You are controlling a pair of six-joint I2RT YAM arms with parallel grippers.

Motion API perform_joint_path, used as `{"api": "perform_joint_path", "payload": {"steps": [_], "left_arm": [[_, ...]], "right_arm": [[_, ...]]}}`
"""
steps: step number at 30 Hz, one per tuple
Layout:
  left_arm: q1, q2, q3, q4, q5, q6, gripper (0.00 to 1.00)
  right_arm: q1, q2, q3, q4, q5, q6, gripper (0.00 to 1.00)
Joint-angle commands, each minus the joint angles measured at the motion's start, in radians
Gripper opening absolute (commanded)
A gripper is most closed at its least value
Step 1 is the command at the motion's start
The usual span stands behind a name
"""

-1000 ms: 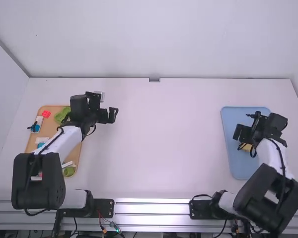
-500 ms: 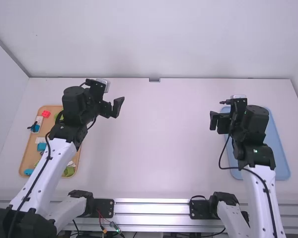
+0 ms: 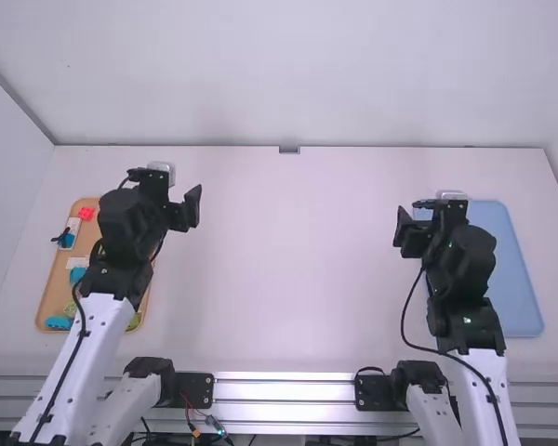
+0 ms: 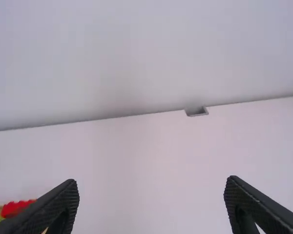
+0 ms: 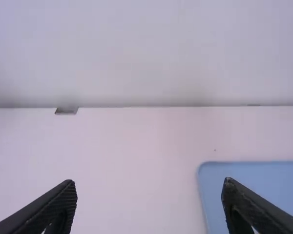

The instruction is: Assemble lego blocks to make yellow taxi

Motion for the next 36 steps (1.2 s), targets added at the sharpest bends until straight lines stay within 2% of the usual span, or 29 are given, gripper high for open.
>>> {"api": "perform_joint_path", "payload": {"steps": [1, 8, 18, 26, 33, 36], "left_arm": [[0.001, -0.064, -0.048, 0.006, -0.083, -0.014, 0.74], [0.001, -0.202, -0.186, 0.006, -0.14, -0.014, 0.6], [0.001, -0.437, -0.421, 0.006, -0.14, -0.014, 0.37], [0.001, -0.598, -0.582, 0.006, -0.14, -0.014, 0.21], [0.001, -0.715, -0.699, 0.006, -0.14, -0.014, 0.09], [0.001, -0.759, -0.743, 0.006, -0.14, -0.014, 0.05]], "right_arm": [[0.0, -0.056, -0.051, 0.037, 0.022, 0.012, 0.73], [0.0, -0.202, -0.198, 0.171, 0.022, 0.012, 0.58], [0.0, -0.432, -0.428, 0.171, 0.022, 0.012, 0.35], [0.0, -0.574, -0.57, 0.171, 0.022, 0.012, 0.21], [0.0, -0.671, -0.666, 0.171, 0.022, 0.012, 0.11], [0.0, -0.704, -0.666, 0.171, 0.022, 0.012, 0.08]]}}
